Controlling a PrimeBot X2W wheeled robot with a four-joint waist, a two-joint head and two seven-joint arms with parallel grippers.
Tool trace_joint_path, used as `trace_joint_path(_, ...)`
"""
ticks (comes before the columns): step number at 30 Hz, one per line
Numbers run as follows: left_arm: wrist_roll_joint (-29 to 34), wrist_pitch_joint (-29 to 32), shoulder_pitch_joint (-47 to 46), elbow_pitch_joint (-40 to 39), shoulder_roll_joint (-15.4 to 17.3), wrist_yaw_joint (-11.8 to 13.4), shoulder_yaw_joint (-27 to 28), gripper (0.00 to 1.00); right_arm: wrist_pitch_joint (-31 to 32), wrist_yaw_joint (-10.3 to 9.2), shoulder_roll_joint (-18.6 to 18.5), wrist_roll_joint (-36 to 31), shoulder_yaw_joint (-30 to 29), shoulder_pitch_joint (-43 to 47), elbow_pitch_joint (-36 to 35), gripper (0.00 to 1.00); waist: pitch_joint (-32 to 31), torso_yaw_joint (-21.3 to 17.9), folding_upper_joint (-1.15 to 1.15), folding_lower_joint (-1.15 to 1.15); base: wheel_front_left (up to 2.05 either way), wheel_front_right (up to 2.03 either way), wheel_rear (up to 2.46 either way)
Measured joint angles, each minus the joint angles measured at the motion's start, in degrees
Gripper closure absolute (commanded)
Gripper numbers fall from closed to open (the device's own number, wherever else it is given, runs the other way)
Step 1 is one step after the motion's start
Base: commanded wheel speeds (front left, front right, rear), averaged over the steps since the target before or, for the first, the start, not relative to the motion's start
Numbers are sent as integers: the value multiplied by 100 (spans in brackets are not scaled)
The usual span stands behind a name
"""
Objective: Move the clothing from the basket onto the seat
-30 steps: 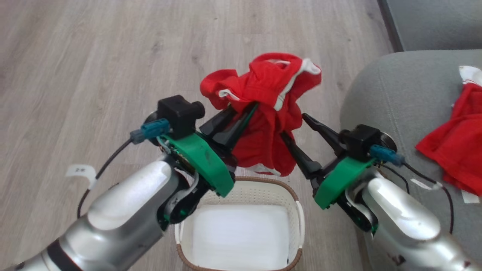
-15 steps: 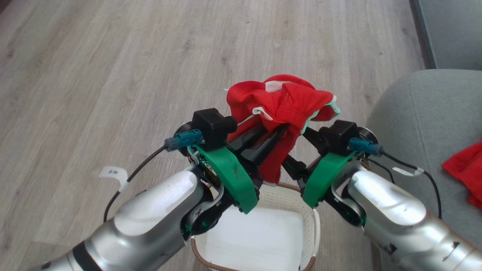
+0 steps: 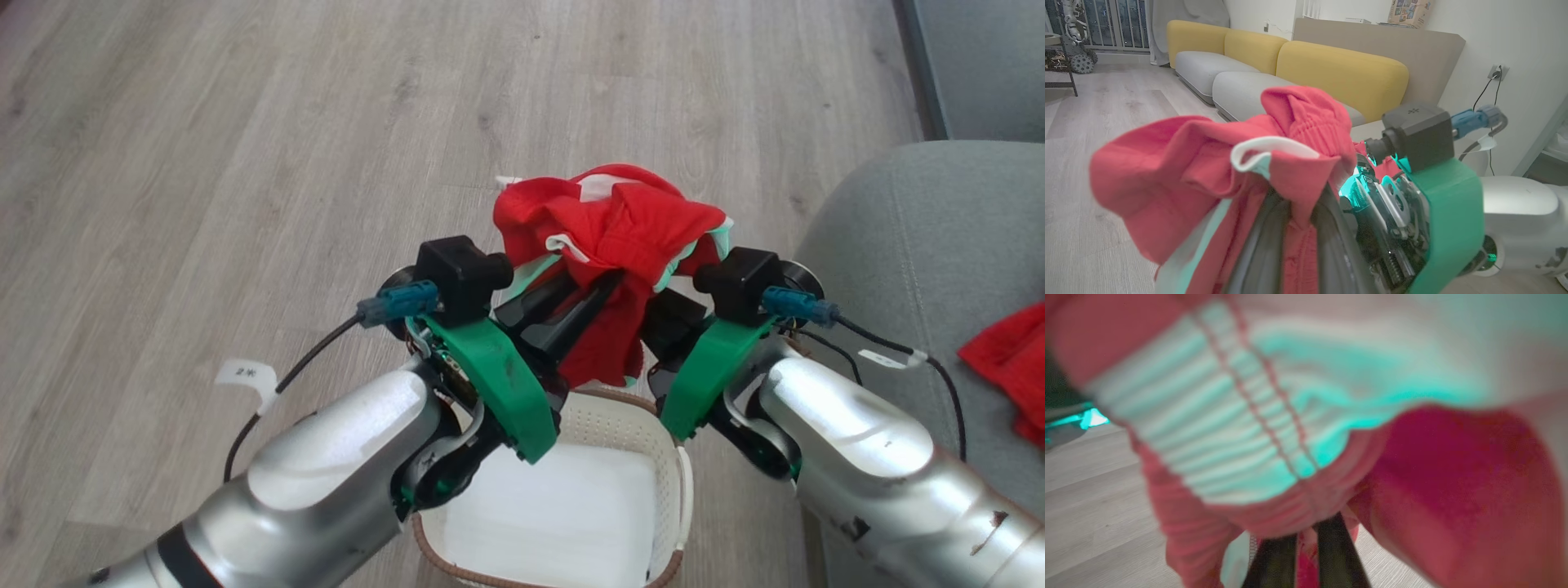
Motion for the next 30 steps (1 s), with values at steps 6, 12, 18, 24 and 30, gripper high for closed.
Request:
trace_joint_path(6,-27,-79,1,33,80,58,60,100,0,0,-47,-3,-283,64,-224,100,10,-107,0,0,0,0,0)
trace_joint_path(12,-86,-154,54,125,238,111,146,100,-2,0,-143,-212,-1158,550,-616,100,-1,-200,0,0,0,0,0)
trace_joint_path(18,-135,-170,268,138,312,167,134,84,-15,0,-114,-569,-1838,1243,-1079,100,-32,-349,0,0,0,0,0)
trace_joint_path(24,-135,-170,323,110,342,216,112,0,-18,0,-36,-854,-2385,1614,-1556,100,-32,-576,0,0,0,0,0)
trace_joint_path(30,-133,-169,330,67,350,253,65,0,-22,0,-43,-1084,-2888,1820,-1978,100,-10,-888,0,0,0,0,0)
